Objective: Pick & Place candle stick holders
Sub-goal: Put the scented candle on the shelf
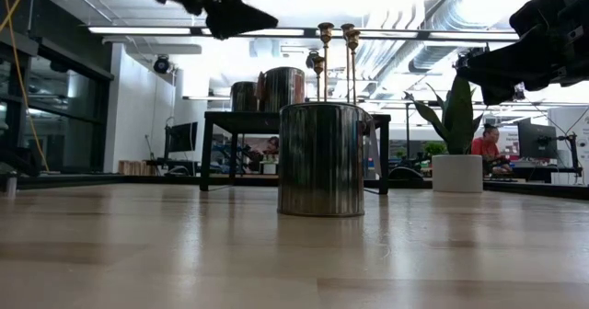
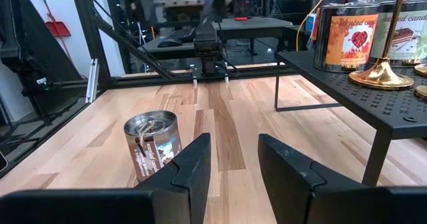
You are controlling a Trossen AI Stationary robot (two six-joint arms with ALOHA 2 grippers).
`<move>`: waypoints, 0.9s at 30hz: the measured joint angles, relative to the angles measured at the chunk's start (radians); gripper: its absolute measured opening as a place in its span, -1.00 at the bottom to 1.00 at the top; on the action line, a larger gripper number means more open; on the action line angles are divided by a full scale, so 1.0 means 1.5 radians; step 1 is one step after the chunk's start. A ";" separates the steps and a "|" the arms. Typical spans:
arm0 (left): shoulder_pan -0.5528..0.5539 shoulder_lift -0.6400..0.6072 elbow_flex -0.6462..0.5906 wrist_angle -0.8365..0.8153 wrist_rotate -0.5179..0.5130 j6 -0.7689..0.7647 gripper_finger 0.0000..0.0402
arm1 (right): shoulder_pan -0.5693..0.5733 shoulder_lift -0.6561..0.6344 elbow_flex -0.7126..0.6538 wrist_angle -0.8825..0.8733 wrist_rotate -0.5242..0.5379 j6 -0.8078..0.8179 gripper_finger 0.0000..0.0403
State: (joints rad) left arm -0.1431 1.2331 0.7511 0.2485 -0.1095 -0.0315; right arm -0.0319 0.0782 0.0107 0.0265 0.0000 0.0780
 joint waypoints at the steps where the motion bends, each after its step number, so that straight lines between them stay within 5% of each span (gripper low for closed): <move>1: -0.003 0.000 -0.016 0.018 0.012 0.000 0.92 | 0.000 0.000 0.000 0.000 0.000 0.000 -0.42; 14: -0.046 0.010 -0.252 0.237 0.028 0.047 0.92 | 0.000 0.000 0.000 0.000 0.000 0.000 -0.42; 27: -0.051 0.089 -0.279 0.327 0.021 0.032 0.92 | 0.000 0.000 0.000 0.000 0.000 0.000 -0.42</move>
State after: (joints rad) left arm -0.2192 1.3664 0.3332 0.7393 -0.0787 0.0160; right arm -0.0320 0.0784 0.0109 0.0265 0.0000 0.0778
